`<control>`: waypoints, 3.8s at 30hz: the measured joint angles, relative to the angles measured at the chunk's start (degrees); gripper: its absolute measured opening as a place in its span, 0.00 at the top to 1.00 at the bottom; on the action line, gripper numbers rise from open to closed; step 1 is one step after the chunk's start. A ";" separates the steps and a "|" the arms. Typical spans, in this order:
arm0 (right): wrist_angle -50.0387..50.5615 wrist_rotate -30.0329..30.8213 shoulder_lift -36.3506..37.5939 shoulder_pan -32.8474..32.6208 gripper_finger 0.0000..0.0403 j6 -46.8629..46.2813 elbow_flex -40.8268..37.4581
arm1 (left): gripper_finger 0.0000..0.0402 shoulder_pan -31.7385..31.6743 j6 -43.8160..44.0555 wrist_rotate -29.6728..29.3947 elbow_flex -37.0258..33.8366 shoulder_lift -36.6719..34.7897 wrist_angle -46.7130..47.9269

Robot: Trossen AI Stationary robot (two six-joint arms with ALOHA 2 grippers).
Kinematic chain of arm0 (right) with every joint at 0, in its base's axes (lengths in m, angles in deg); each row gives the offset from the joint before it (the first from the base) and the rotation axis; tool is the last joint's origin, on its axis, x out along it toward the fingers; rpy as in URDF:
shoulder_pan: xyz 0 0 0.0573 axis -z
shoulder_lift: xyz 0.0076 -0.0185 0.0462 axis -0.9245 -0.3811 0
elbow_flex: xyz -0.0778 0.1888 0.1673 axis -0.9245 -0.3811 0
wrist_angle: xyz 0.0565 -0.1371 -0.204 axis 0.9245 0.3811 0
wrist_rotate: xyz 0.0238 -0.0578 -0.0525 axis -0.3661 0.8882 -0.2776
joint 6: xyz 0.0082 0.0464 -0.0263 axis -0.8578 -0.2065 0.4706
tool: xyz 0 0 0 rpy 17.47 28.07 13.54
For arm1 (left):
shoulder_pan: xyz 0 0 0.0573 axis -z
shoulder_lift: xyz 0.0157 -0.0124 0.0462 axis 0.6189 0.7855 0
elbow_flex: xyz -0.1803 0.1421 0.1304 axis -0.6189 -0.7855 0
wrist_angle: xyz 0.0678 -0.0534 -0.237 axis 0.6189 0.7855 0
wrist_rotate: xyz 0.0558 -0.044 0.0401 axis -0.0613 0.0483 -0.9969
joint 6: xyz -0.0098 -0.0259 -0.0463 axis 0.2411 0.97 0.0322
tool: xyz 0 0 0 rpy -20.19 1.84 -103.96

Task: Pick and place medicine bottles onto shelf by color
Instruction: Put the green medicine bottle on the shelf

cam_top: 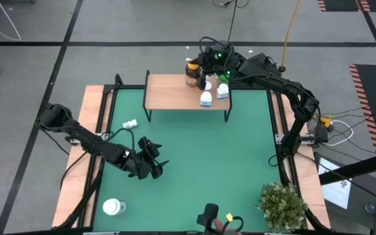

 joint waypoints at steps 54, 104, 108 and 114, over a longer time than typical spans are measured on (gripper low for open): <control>-69.28 10.58 37.40 -37.30 0.38 -1.21 -81.80 | 0.06 -2.69 4.63 -1.75 -0.02 0.02 -0.69; -63.04 7.72 4.92 -37.45 0.38 -15.21 -63.27 | 0.44 1.61 -4.02 -4.11 -2.24 -14.00 -0.55; -62.72 7.87 5.04 -37.45 0.38 -15.23 -63.24 | 0.45 4.67 -0.63 -3.66 -0.29 -17.48 11.21; -62.15 7.93 5.01 -37.45 0.38 -15.37 -63.27 | 0.45 8.45 10.40 1.54 -0.22 -20.19 24.96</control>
